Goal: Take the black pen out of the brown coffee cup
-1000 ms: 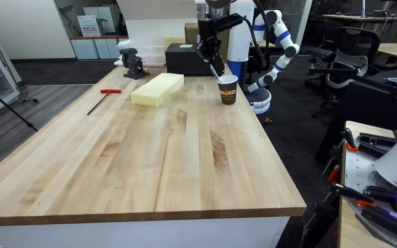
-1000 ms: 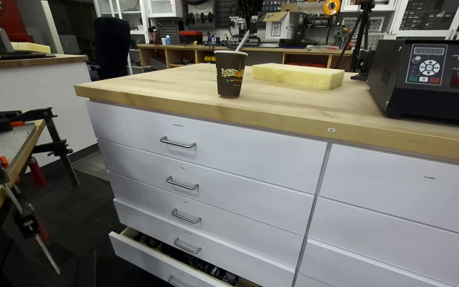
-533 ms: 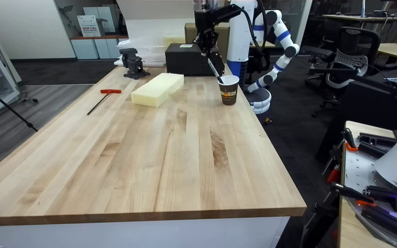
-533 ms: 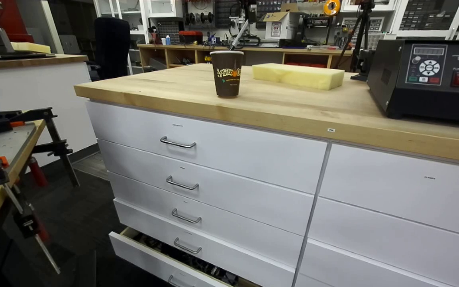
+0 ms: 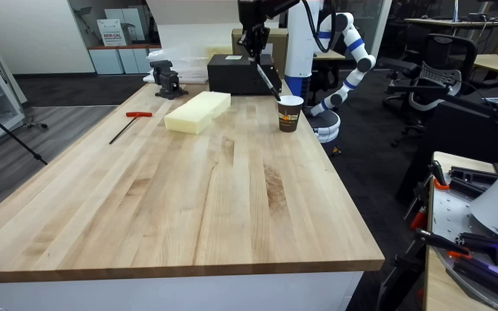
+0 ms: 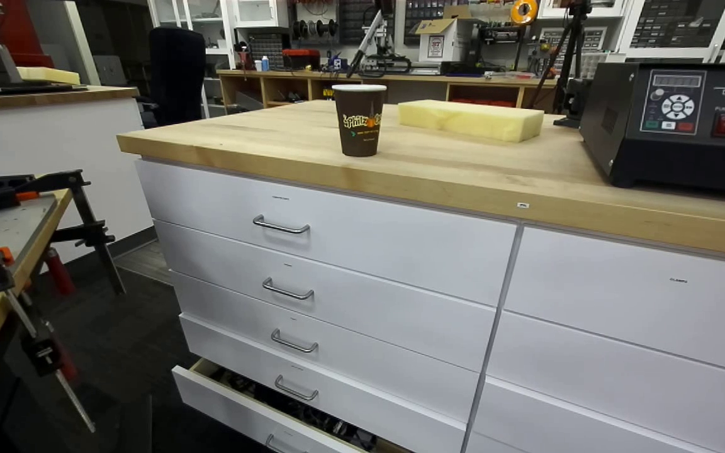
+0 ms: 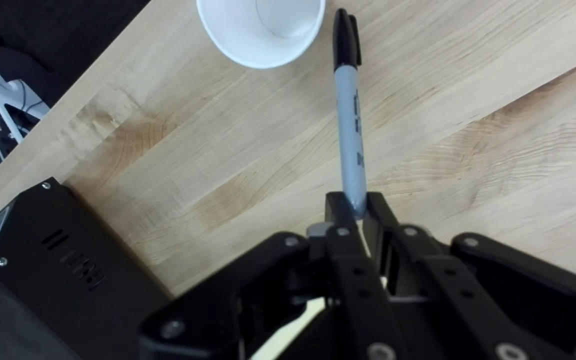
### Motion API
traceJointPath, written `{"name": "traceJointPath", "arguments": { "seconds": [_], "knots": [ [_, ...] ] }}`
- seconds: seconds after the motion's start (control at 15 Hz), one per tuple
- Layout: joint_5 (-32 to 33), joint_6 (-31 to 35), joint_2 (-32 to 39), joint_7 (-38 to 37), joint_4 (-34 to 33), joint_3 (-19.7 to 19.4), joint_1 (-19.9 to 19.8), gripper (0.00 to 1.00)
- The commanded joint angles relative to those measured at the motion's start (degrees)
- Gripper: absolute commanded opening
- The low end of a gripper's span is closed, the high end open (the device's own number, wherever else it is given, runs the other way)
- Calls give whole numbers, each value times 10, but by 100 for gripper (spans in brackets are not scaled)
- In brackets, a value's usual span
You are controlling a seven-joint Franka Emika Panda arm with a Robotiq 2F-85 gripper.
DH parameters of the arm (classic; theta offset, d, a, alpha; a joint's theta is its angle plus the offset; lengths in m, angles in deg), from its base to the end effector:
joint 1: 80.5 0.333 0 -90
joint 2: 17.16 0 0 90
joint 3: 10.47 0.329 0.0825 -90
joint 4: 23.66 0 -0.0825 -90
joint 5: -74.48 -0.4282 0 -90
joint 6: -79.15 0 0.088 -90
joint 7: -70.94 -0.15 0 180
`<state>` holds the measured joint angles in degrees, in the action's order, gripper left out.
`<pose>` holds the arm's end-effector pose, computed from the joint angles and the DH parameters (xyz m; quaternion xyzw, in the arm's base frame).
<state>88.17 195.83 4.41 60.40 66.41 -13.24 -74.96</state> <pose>0.7281 0.0163 0.3889 0.9920 -0.0164 0.0569 0.1116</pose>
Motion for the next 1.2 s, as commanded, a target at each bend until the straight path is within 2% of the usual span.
{"name": "traceJointPath", "arguments": {
  "seconds": [0.0,0.4,1.13],
  "knots": [
    [-20,-2,-42,17,45,26,5,3],
    [-151,-14,-91,32,113,88,12,3],
    [-307,-15,-231,178,292,171,61,3]
  ]
}}
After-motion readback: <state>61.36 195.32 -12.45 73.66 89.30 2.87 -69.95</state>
